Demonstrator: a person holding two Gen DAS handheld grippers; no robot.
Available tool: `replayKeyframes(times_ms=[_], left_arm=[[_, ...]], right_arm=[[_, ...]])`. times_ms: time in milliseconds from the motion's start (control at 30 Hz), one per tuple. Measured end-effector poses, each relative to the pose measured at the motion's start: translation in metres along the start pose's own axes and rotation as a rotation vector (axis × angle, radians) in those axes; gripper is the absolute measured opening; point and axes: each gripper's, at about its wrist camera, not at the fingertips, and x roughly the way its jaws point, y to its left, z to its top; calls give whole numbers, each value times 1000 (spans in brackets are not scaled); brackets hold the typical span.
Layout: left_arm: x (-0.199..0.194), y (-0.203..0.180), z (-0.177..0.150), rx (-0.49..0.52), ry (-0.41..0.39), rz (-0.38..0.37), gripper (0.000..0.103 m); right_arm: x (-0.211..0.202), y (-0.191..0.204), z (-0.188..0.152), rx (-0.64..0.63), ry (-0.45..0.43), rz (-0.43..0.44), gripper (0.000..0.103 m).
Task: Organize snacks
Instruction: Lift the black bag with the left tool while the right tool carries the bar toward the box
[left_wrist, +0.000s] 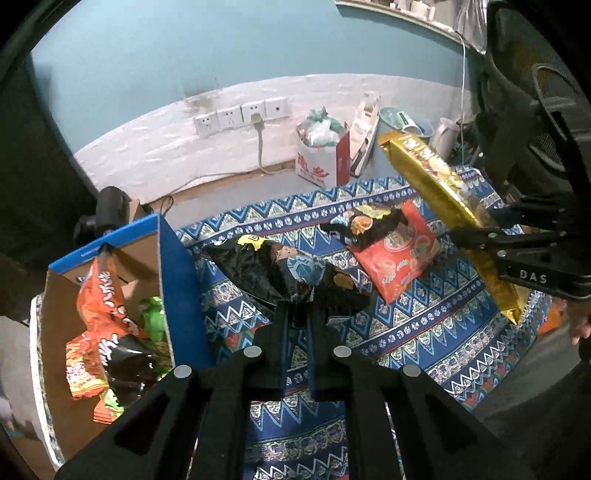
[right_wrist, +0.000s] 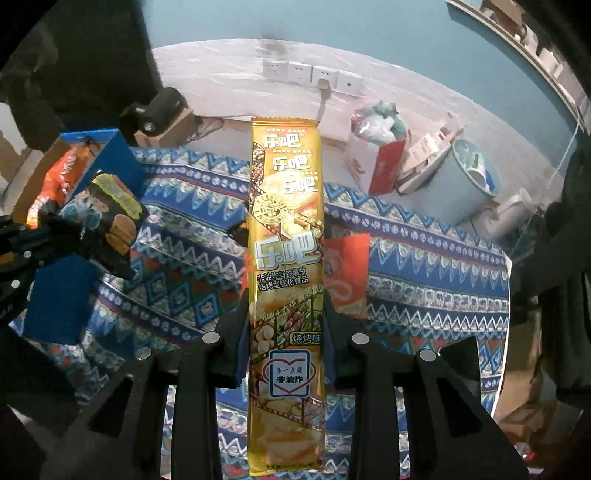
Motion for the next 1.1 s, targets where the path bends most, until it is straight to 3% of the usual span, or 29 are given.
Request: replayKeyframes(times_ms=[533, 867, 1100], left_arm=[[-63, 17, 7, -6, -157, 40, 8], [-95, 54, -1, -65, -219, 70, 8], [-104, 92, -17, -129, -219, 105, 8]], right_arm=[[-26, 42, 35, -48, -68, 47, 30], [-42, 83, 62, -87, -108, 91, 30], [-45, 125, 78, -137, -116, 123, 30]])
